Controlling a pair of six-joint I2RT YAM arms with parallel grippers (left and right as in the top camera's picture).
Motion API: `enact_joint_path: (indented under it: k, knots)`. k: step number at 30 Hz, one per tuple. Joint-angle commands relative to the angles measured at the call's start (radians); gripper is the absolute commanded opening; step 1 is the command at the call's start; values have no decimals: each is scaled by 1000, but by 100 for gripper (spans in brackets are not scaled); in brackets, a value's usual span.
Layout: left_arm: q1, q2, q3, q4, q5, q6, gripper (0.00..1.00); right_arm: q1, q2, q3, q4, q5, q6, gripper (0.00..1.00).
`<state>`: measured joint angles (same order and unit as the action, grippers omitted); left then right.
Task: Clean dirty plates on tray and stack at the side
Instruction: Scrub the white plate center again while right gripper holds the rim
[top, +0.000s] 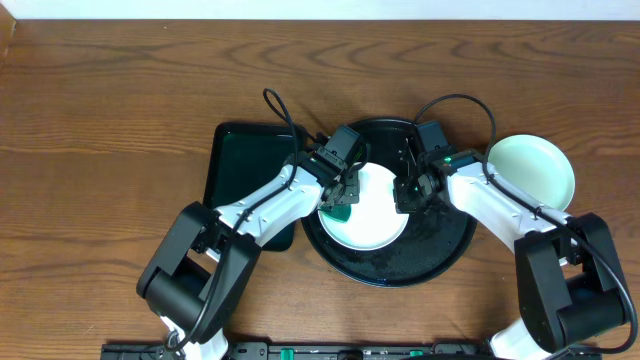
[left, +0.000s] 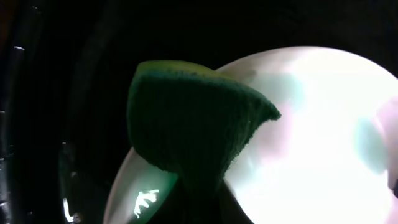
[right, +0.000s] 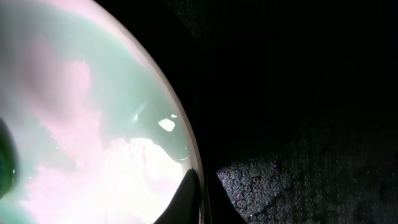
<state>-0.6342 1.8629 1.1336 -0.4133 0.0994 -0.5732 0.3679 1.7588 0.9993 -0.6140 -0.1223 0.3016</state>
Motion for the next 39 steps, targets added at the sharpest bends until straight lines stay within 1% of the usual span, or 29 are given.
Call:
enact_joint_path:
  k: [1, 3, 6, 10, 13, 17, 18, 21, 23, 25, 33, 36, 39]
  knots:
    - [-22, 54, -17, 1, 156, -13, 8, 13, -6, 12, 1, -43, -11, 1]
    - [-42, 54, -17, 20, 194, -24, 8, 13, -6, 12, 2, -43, -11, 1]
    - [-76, 54, -17, 40, 202, -58, 8, 13, -6, 12, 2, -43, -11, 1]
    - [-109, 46, -7, 55, 204, -60, 8, 13, -6, 12, -1, -43, -11, 1]
    - [-107, 8, 14, 51, 204, -60, 8, 13, -6, 12, -3, -43, -11, 1]
    - [-95, -93, 27, 53, 198, -52, 8, 13, -6, 12, -2, -43, -11, 2]
    - [-92, -120, 27, 53, 178, -48, 8, 13, -6, 12, -2, -43, -11, 2]
    - [-92, -187, 27, 39, 50, -26, 8, 13, -6, 12, -3, -43, -11, 1]
    - [-92, -207, 27, 21, -39, -18, 8, 13, -6, 12, -3, -43, -11, 2]
    - [-91, -209, 27, 1, -89, -18, 8, 13, -6, 12, -3, -43, -11, 2]
    - [-91, -143, -22, -35, -188, -19, 8, 13, -6, 12, -3, -43, -11, 2]
    - [-91, -89, -30, -34, -198, -19, 8, 13, -6, 12, -3, -43, -11, 2]
    - [-91, -35, -30, -34, -185, -52, 8, 13, -6, 12, -3, -43, -11, 1]
